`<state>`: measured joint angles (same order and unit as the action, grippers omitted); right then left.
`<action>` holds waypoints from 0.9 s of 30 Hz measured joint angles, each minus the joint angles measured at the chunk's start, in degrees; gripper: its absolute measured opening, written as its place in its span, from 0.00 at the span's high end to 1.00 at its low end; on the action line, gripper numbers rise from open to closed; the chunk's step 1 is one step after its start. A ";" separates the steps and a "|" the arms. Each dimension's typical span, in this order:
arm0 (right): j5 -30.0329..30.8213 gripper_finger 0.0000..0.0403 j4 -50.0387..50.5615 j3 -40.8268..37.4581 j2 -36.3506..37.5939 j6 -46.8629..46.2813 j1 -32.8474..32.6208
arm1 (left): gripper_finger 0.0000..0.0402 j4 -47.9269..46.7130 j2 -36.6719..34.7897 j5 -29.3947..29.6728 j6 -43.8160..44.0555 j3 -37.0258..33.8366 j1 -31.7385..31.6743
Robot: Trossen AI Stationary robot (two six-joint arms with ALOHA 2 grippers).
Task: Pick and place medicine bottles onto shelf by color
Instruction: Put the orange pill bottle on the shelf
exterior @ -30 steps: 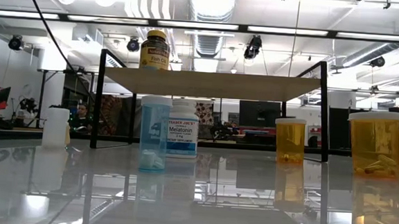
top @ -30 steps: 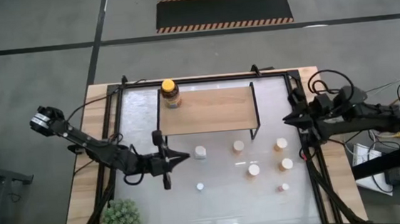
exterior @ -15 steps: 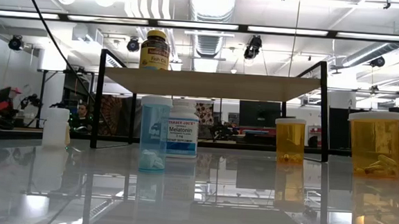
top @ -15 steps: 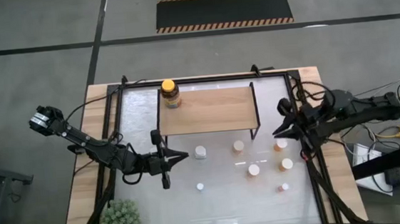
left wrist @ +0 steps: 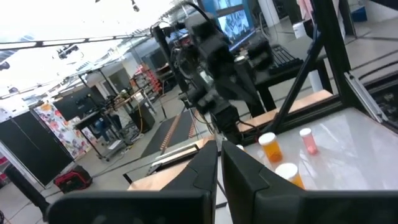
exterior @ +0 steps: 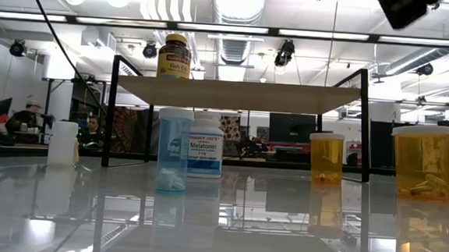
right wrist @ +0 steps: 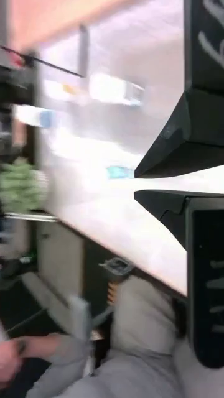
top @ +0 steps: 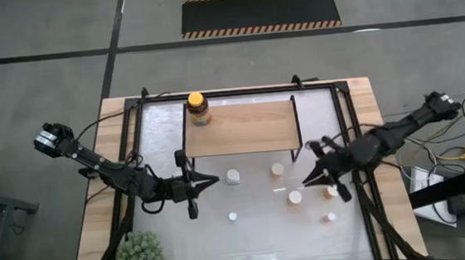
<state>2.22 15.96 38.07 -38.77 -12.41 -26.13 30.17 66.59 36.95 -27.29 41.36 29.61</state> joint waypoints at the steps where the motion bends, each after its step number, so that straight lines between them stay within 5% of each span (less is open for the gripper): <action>1: 0.82 0.92 0.32 0.00 -0.26 -1.02 -0.99 | 0.99 0.05 0.00 0.00 0.00 0.02 0.00; 15: 4.32 0.92 5.46 0.08 -3.46 -13.24 -7.45 | 0.99 2.44 0.02 -0.02 0.07 0.19 0.00; 27: 11.29 0.92 14.19 6.15 -7.27 -9.53 -8.76 | 0.99 3.07 0.02 -0.03 -0.02 0.27 0.00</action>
<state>13.51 30.15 44.22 -46.04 -21.94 -34.88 33.24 66.61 36.92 -27.31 41.64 29.61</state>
